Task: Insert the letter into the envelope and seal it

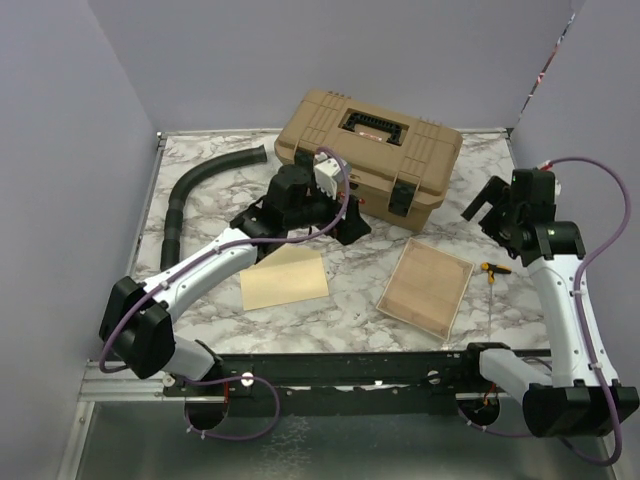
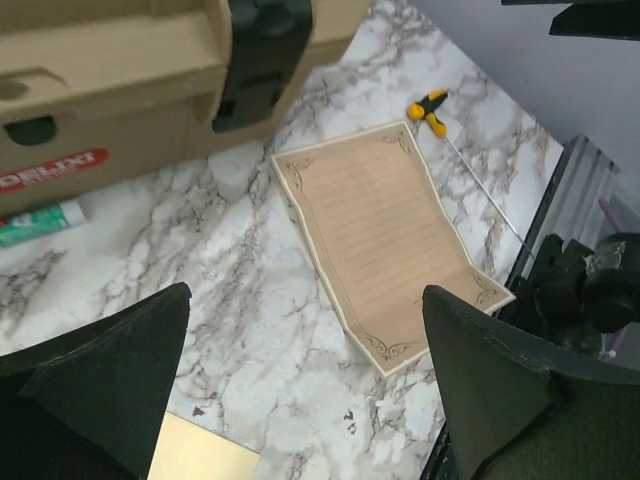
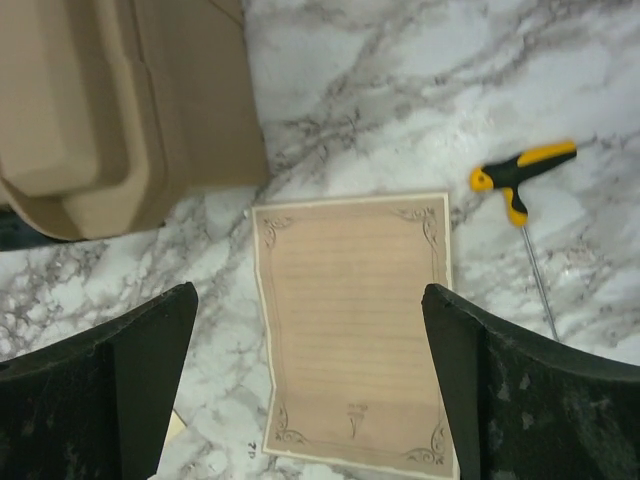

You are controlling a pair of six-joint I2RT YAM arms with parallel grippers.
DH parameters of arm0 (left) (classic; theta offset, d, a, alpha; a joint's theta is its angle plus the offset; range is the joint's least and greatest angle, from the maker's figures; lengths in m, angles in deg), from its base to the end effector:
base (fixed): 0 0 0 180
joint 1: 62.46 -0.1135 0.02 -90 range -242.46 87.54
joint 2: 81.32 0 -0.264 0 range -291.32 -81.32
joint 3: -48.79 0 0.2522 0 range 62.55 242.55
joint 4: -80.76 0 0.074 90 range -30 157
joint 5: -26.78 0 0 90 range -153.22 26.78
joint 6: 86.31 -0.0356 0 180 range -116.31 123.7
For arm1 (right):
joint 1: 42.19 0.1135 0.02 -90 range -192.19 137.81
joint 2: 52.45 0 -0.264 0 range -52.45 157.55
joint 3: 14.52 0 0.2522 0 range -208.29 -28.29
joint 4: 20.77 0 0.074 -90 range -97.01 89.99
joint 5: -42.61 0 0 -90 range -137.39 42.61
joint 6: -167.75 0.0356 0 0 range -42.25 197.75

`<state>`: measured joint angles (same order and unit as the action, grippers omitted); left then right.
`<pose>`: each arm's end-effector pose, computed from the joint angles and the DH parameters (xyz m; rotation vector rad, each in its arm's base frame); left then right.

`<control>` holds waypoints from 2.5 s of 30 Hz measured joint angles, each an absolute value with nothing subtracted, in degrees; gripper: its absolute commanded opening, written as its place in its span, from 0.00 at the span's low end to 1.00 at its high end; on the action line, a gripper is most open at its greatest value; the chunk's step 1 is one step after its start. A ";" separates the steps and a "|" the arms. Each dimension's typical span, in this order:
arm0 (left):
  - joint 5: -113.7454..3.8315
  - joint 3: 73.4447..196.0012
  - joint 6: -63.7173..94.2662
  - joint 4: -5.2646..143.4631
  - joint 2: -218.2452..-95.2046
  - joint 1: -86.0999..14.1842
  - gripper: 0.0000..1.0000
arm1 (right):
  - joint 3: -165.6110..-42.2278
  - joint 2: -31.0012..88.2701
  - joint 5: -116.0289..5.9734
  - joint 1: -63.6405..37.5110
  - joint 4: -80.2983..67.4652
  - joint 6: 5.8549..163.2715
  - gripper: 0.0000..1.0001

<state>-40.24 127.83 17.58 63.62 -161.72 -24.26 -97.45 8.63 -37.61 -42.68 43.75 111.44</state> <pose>0.2502 -0.2146 0.3339 0.6974 1.8673 -0.9836 0.2066 -0.0078 0.3645 0.7592 2.1756 0.0995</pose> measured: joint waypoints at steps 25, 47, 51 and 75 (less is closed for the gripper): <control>-47.58 125.29 27.31 70.33 -186.26 -12.50 0.75 | -64.12 15.50 -61.58 -42.68 42.99 115.83 0.74; -49.33 119.98 35.66 82.98 -189.48 -12.46 0.66 | -61.63 29.90 -77.56 -34.40 35.27 112.86 0.58; -50.29 118.34 37.12 85.19 -189.43 -13.01 0.66 | -60.93 31.63 -81.78 -30.92 32.93 112.67 0.59; -31.36 111.76 42.02 74.09 -184.71 -21.49 0.15 | -60.03 33.72 -89.87 -27.25 20.12 115.77 0.61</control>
